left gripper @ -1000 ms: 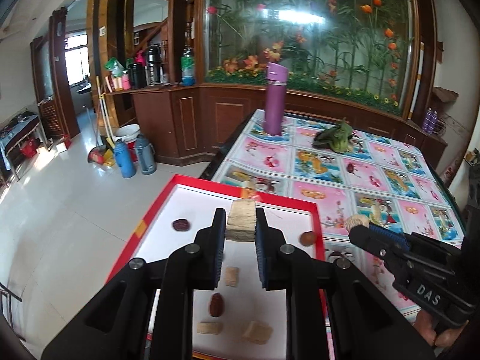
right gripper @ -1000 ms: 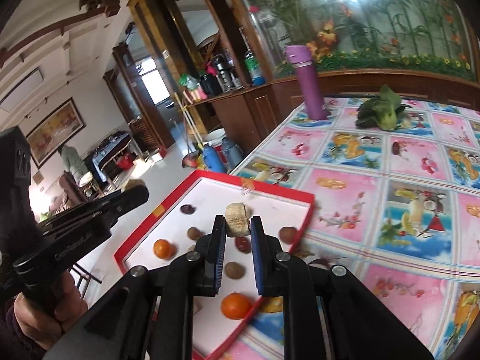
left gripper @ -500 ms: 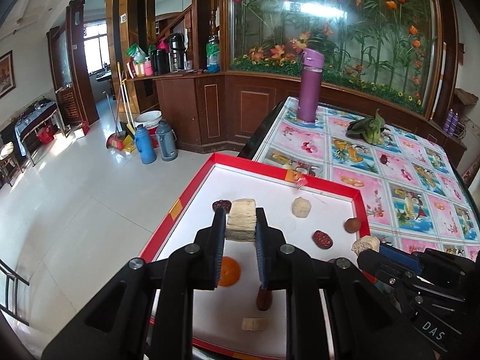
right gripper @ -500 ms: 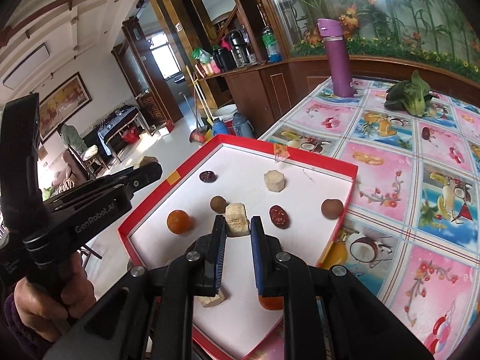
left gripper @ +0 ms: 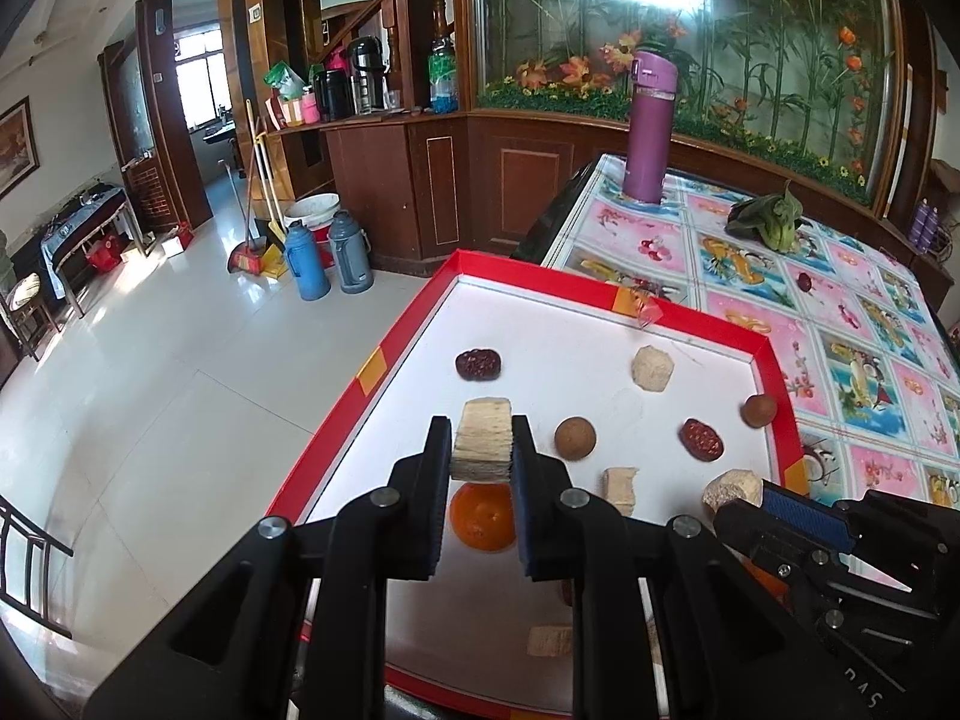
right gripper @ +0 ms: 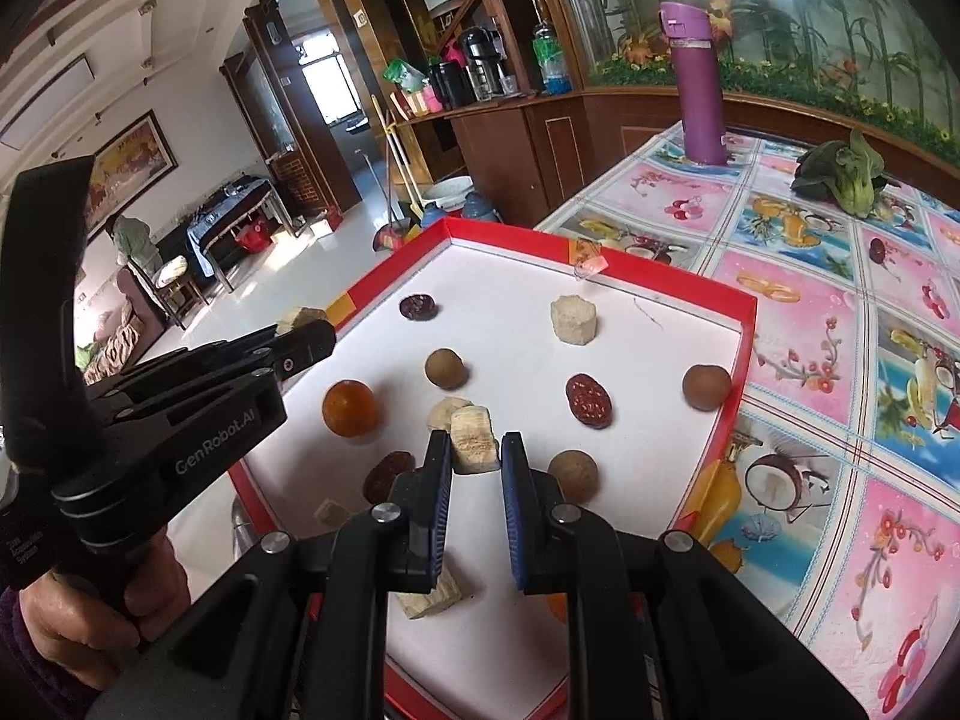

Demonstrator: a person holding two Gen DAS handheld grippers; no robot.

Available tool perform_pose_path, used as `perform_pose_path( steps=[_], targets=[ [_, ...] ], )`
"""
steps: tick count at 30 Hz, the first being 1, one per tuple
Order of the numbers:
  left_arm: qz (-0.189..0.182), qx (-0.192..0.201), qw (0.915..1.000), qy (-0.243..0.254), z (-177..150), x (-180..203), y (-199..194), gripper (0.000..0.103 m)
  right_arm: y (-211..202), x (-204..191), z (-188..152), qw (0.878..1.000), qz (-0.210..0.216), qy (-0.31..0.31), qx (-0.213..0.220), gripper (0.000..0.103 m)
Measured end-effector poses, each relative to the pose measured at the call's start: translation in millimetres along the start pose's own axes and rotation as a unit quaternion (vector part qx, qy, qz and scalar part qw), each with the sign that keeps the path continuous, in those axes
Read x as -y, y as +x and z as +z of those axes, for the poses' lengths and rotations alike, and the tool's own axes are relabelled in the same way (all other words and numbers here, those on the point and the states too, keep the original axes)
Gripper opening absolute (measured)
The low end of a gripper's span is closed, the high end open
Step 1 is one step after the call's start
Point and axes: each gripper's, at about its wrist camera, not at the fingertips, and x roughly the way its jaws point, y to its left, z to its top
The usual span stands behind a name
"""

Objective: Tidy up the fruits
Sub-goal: 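Carry the beige chunk into the tray and release while the left gripper drops its chunk there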

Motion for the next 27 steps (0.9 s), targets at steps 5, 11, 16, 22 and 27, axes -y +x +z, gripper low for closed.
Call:
perform_pose_path(
  steps=[5,11,16,22,27],
  targets=[
    [0.013,-0.007,0.9999,0.004,-5,-1,6,0.021,14,4,-5,1.0,-0.016,0.009,-0.02,0.015],
    [0.026,-0.02,0.9994,0.012,-9,-1,16,0.021,22,5,-9,0.999,-0.029,0.01,-0.03,0.015],
    [0.049,-0.013,0.9983,0.029,-10,4,17,0.021,22,4,-9,0.999,-0.033,0.007,-0.029,0.015],
    [0.061,-0.01,0.9974,0.038,-10,7,15,0.045,20,3,-9,0.999,-0.027,0.01,-0.029,0.015],
    [0.065,-0.006,0.9972,0.036,-9,8,11,0.066,11,1,-8,0.999,-0.033,0.002,-0.013,0.016]
  ],
)
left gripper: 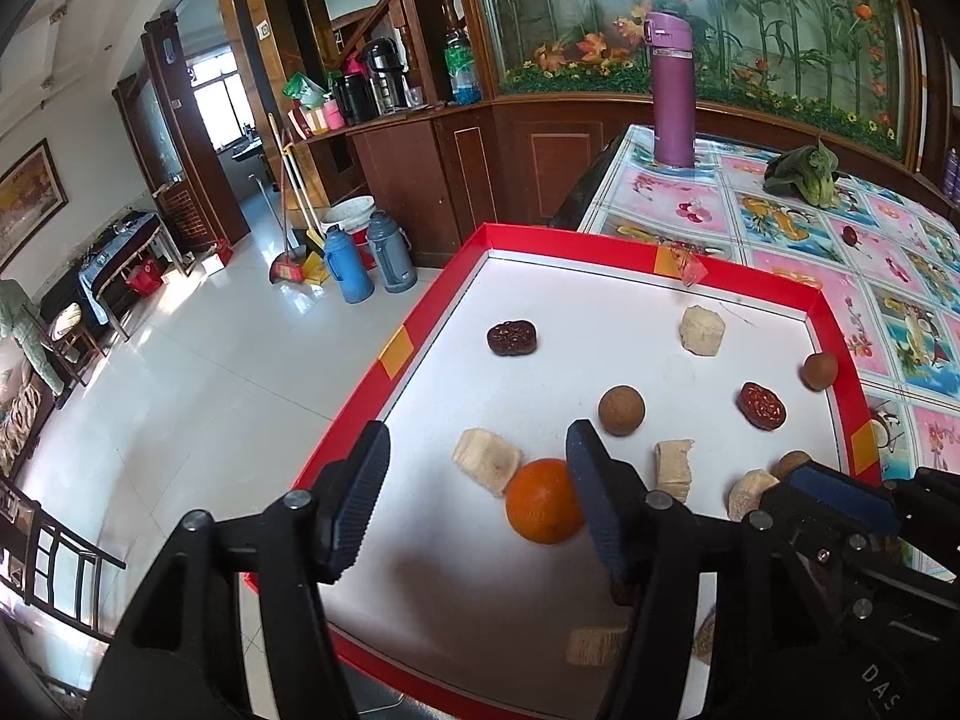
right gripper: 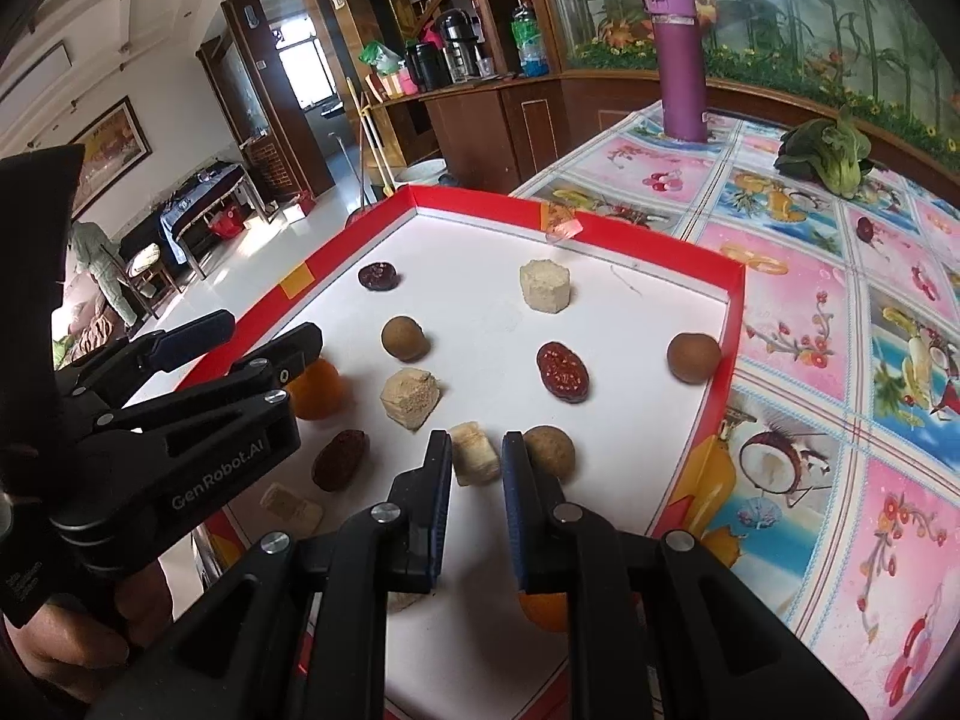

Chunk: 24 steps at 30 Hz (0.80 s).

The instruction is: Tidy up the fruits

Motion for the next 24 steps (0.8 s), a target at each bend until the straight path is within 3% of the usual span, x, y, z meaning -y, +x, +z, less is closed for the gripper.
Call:
perform_pose_path(
  steps=[6,12,17,21,24],
  targets=[
    [0.006,0.02,0.9997,-0.009,5,-2,-17,0.085,-18,4,4,1.0,-0.003,0.003,0.023,0.018],
    [0.004,0.042,0.999,-0.016,9,-2,-42,0.094,-42,9,11,0.998,-0.002,0.016,0.054,0.025],
    [-0.007,0.065,0.9976,-0.025,14,-2,-70,0.103,-70,13,15,0.995,-0.011,0.021,0.095,0.045],
    [0.024,0.099,0.9944,-0.027,17,-1,-94,0.103,-92,15,16,0.991,-0.027,0.021,0.129,0.065],
    [0.023,0.101,0.994,-0.036,19,-5,-105,0.103,-108,15,15,0.987,-0.037,0.027,0.153,0.076]
  ],
)
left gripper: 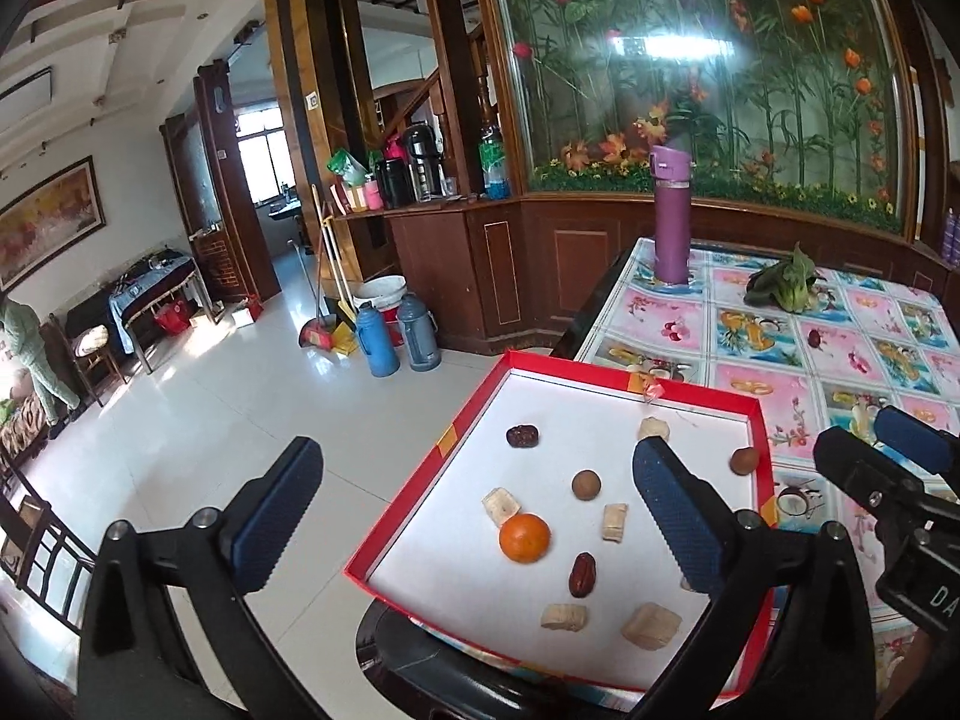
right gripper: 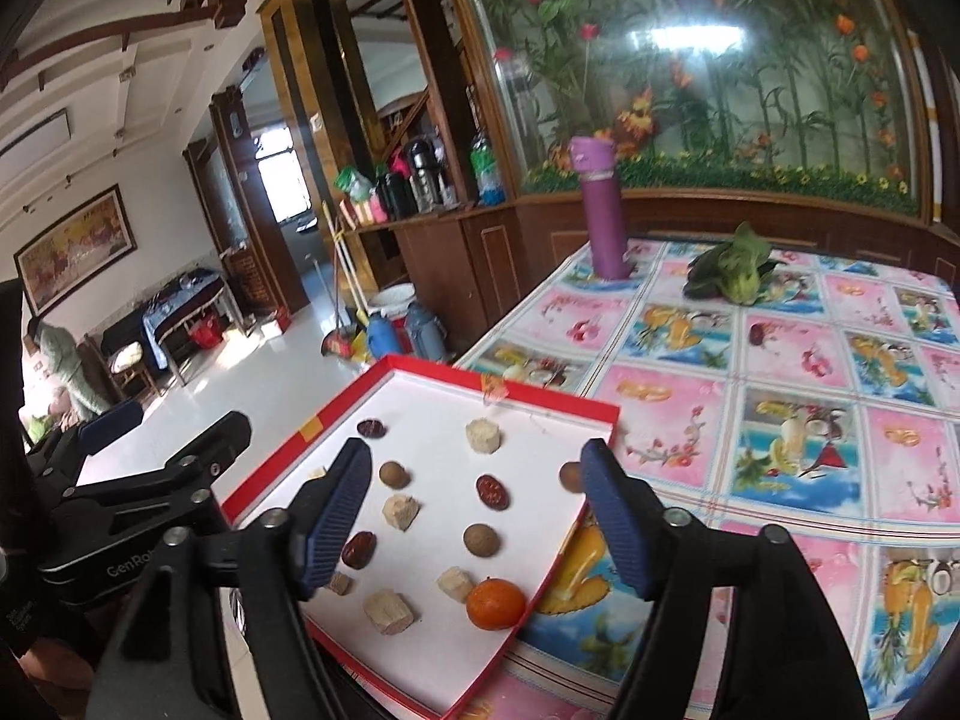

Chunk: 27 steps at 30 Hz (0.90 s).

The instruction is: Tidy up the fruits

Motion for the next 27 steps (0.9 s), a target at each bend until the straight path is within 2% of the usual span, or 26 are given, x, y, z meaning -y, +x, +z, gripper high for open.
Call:
perform_pose_path(
  steps=[1,3,7,9,10,14,27],
  targets=[
    [0.002,-0.002,1.0,-0.005,2,-2,-3,0.103,-6,0,1,1.0,-0.003,0.0,0.01,0.08],
    [0.011,0.0,0.9999,-0.009,4,-5,-10,0.103,-17,-1,2,1.0,-0.01,-0.004,0.029,0.081],
    [0.019,0.006,0.9997,-0.012,9,-9,-22,0.103,-37,-9,7,0.998,-0.018,-0.023,0.06,0.089],
    [0.016,0.007,0.9997,-0.015,13,-11,-26,0.103,-45,-11,9,0.997,-0.013,-0.021,0.074,0.096],
    [0.018,0.009,0.9997,-0.017,13,-12,-29,0.103,-50,-12,10,0.996,-0.01,-0.021,0.083,0.103],
    [0.026,0.026,0.9993,-0.012,17,-11,-44,0.103,-68,-16,12,0.992,-0.013,-0.031,0.118,0.103],
    [0.033,0.067,0.997,-0.021,27,-11,-86,0.103,-93,-21,13,0.986,-0.021,-0.043,0.159,0.103]
  ],
)
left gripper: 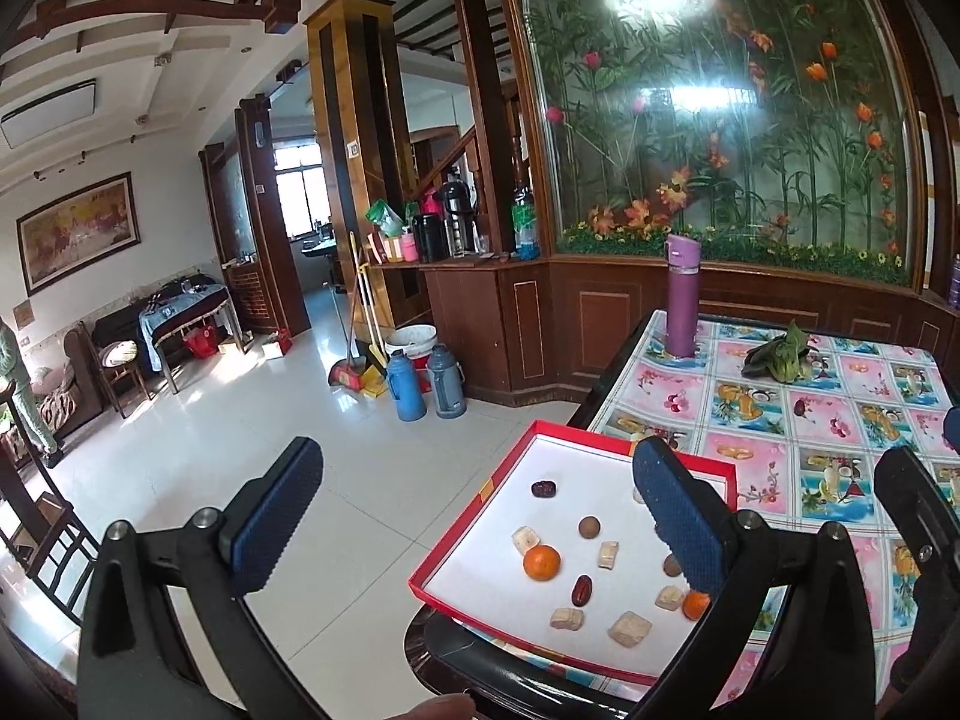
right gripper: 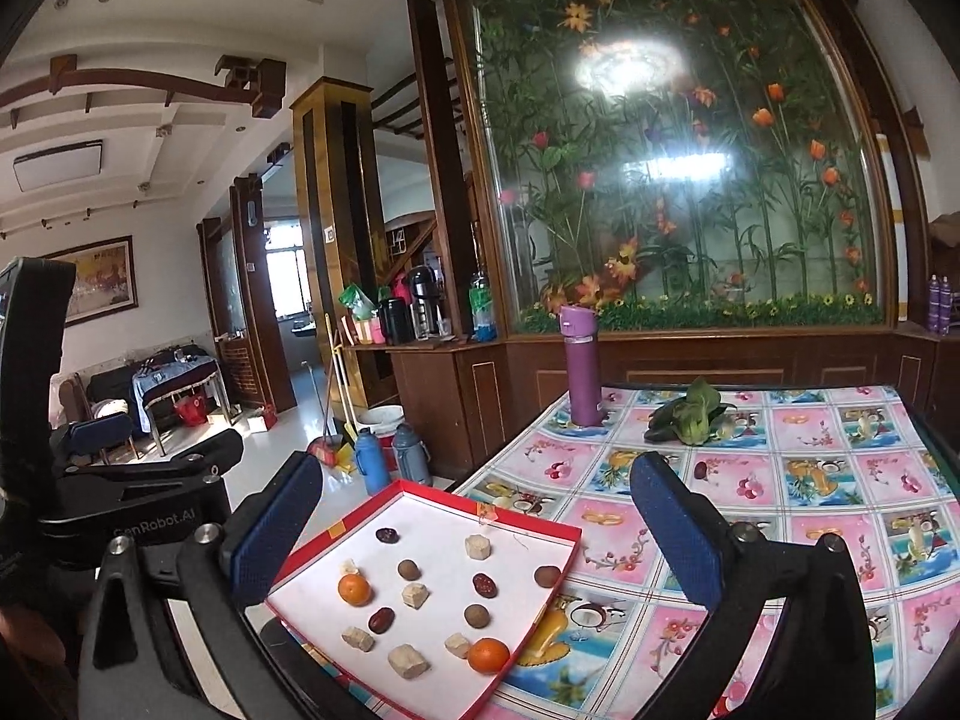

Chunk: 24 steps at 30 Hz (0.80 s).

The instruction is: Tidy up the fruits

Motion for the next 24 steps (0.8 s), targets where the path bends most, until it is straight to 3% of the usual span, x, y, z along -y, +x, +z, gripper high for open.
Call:
perform_pose_path(
  steps=[7,24],
  targets=[
    [0.004,0.015,0.9999,-0.001,3,0,-12,0.103,-7,-4,0,1.0,-0.002,-0.008,0.009,0.103],
    [-0.005,0.009,0.9999,-0.003,4,3,-19,0.103,-12,-3,-2,1.0,-0.002,-0.012,0.012,0.103]
  ],
)
